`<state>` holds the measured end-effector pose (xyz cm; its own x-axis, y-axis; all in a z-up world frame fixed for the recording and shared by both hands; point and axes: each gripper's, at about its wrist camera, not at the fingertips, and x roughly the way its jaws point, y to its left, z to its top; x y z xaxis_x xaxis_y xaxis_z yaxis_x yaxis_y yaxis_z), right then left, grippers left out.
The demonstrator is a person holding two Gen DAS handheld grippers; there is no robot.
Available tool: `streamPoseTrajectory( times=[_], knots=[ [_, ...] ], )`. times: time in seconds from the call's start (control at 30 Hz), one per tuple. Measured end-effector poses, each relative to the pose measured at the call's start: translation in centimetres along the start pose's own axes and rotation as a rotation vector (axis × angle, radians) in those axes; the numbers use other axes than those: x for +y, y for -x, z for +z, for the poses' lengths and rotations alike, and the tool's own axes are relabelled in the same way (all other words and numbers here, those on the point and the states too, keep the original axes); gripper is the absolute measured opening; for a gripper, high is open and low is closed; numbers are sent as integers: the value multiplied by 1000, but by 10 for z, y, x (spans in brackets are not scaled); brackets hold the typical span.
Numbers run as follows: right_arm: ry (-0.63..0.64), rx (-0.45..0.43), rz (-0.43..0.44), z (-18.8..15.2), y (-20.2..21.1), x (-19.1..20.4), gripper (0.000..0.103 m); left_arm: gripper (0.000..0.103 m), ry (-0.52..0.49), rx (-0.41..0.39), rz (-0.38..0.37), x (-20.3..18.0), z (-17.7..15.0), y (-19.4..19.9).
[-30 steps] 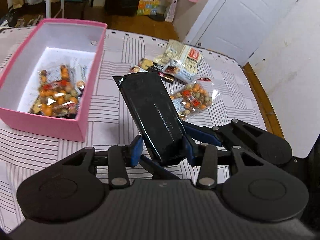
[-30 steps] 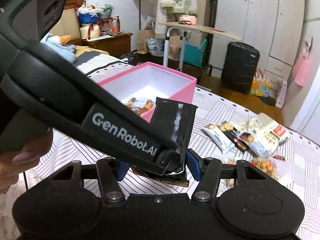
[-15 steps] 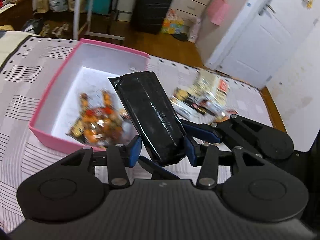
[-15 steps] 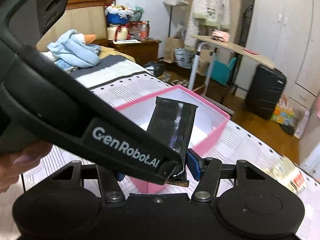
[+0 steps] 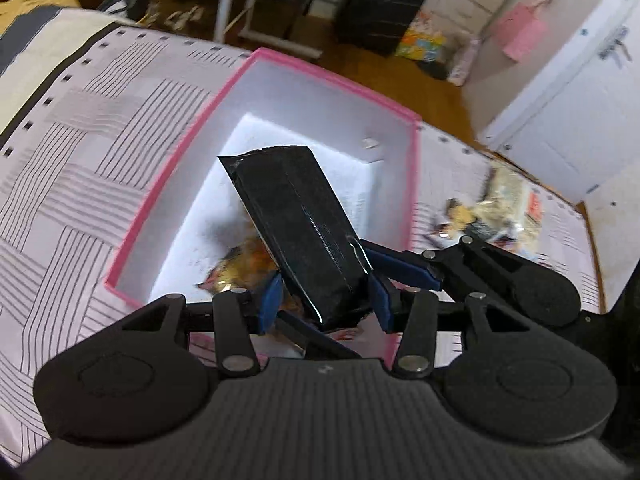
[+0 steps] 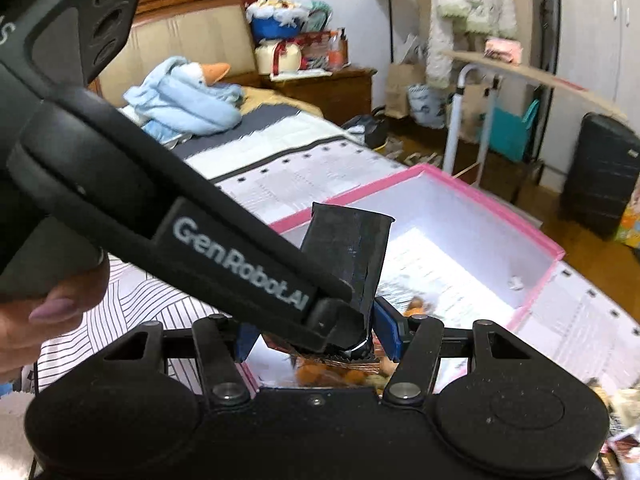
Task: Organize snacks
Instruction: 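Carry the black foil pack into the pink box and open the left gripper, then grasp a white-wrapped bar with the left gripper while the right gripper grasps another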
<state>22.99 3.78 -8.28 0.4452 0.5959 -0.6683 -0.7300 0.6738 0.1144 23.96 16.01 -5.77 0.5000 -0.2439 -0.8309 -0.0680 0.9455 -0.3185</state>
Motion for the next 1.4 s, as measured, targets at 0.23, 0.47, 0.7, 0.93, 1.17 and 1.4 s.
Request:
streamPoseTrajectory(
  times=[0.23,0.47,0.7,0.93,1.17,1.4],
  knots=[
    [-108,34,74,-6,-27,-6,67,51,60,13,60,19,-5,-22],
    [-110,13,44,-11,-4,-4,74,54,74,-21,66,21,-12,-9],
    [-54,-27,-11,-20,52,-10,75,54,16,-73,48,5,-16,31],
    [-32,-76,-151,-45,130,-33,75,54,-105,-117,-4,-36,-25,69],
    [-37,-46,-293,-56,181,-70,75,54,-181,-143,-89,-92,-34,79],
    [32,83,-386,-55,203,-94,74,54,-211,-108,-138,-143,-33,52]
  ],
)
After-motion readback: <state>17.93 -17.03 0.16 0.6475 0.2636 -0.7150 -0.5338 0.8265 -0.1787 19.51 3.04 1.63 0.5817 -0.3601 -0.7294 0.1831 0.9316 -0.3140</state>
